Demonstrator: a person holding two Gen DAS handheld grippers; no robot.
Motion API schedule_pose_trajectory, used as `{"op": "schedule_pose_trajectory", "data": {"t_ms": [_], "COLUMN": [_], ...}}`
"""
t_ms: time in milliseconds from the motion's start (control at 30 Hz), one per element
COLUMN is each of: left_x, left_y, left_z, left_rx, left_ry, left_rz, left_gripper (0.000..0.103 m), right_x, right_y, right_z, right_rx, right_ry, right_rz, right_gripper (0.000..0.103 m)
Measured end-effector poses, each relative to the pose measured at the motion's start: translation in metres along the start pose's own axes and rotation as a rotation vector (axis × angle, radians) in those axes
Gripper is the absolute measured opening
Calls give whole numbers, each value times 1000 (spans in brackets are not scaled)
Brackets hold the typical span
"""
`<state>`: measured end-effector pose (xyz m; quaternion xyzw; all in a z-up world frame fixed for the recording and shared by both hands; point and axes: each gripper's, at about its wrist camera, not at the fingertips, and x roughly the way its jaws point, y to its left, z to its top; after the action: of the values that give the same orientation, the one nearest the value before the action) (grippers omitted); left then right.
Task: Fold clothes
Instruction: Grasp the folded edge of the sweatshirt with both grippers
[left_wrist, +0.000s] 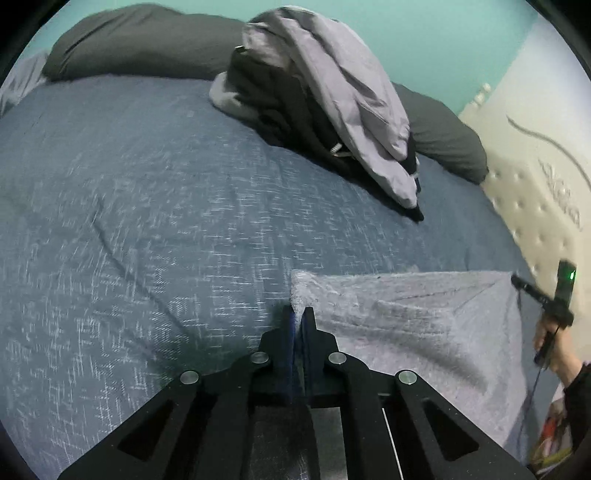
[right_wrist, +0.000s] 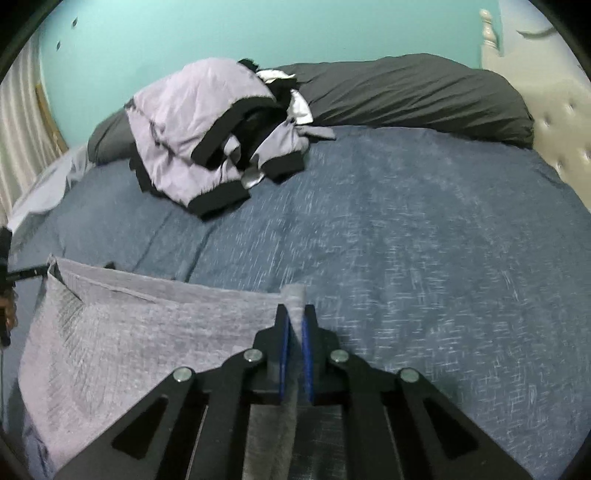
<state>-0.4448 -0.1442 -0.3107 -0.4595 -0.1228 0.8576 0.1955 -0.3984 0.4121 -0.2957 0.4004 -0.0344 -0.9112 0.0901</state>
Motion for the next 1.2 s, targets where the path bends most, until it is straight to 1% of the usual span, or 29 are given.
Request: {"op": "schedule_pose_trajectory", "data": {"t_ms": [33,100,167,233,267,300,333,367,433,467,500,533,567,600,633,667,733,767,800,867,1067,1133,1200], "left_x": [4,14,25,32,35,37,39,40,42,42,42,42,42,41,41,41,41,41,42,42,39,37,36], "left_y": [3,1,-1,-2,-3,-5,-7,-8,-10,-10,-10,-9,-8,-8,-9,-9,-9,-9,-9,-8,-1,2,4], "left_z": [-1,-3,-4,-5,-5,-6,-7,-8,-9,-9,-10,-10,-10,-11,-11,-11,-11,-11,-11,-11,-11,-11,-11], "left_rx": [-15,-9,-3,-8,-9,-1,13,25,37,35,32,25,19,16,18,20,27,29,29,29,-6,-20,-31], "left_ry": [14,43,69,75,78,81,85,89,90,90,89,89,88,87,89,90,93,94,94,93,88,88,88], "left_rz": [0,16,31,36,38,42,48,54,62,63,63,62,60,60,62,64,66,68,69,70,58,50,45], "left_gripper": [3,3,3,3,3,3,3,3,4,4,4,4,4,4,4,4,4,4,4,4,4,4,4], "right_x": [1,6,17,22,23,22,21,19,16,17,23,28,34,44,51,54,58,59,60,56,33,28,24], "right_y": [-3,-8,-8,-5,-5,-6,-7,-6,2,8,15,22,29,37,43,45,46,44,42,36,11,2,-13], "right_z": [0,0,-4,-6,-6,-6,-5,-5,-5,-6,-8,-9,-12,-16,-19,-20,-22,-22,-23,-23,-20,-19,-21], "right_rx": [20,58,67,59,66,82,89,81,36,13,-8,-28,-54,-96,-133,-142,-129,-121,-113,-82,38,73,135], "right_ry": [6,24,67,62,56,46,38,27,15,32,76,119,165,212,235,236,237,235,232,209,108,82,66], "right_rz": [9,27,32,7,-15,-54,-62,-51,-44,-12,25,62,81,45,-1,-11,-19,-25,-30,-22,40,36,38], "right_gripper": [6,6,6,7,10,11,12,15,24,34,46,51,53,53,53,53,37,23,17,11,9,5,5]}}
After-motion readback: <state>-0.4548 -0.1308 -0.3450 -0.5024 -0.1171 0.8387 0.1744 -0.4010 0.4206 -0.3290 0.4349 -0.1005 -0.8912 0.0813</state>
